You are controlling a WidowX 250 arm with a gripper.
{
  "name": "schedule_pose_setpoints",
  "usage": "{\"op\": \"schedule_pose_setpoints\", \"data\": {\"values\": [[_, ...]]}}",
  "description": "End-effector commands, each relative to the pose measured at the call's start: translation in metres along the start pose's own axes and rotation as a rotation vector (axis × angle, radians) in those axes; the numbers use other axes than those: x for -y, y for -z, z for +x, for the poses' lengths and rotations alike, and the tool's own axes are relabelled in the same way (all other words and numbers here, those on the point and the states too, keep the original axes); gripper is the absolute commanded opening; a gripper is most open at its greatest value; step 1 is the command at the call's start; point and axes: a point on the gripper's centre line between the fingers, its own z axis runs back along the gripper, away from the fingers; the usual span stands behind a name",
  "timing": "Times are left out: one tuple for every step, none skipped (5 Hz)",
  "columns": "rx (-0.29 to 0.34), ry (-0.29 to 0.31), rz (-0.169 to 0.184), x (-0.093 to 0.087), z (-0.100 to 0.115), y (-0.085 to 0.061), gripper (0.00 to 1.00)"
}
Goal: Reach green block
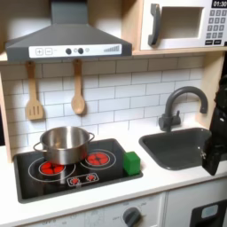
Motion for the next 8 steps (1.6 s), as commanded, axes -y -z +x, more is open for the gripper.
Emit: {"op": "schedule_pose_setpoints", "data": {"values": [[0.000, 0.002, 0.000, 0.000, 0.000, 0.000, 1.00], [0.004, 0.005, 0.005, -0.009, 0.012, 0.002, 1.00], [-0.009, 0.013, 0.027, -0.016, 0.022, 0.009, 1.00], [0.000, 0.037, 0.024, -0.018, 0.040, 0.011, 1.00], [0.010, 0.048, 0.024, -0.021, 0.056, 0.013, 1.00], [0.024, 0.053, 0.023, -0.027, 0.067, 0.013, 1.00], [0.034, 0.059, 0.036, -0.034, 0.084, 0.017, 1.00], [0.041, 0.054, 0.036, -0.035, 0.098, 0.020, 1.00]]}}
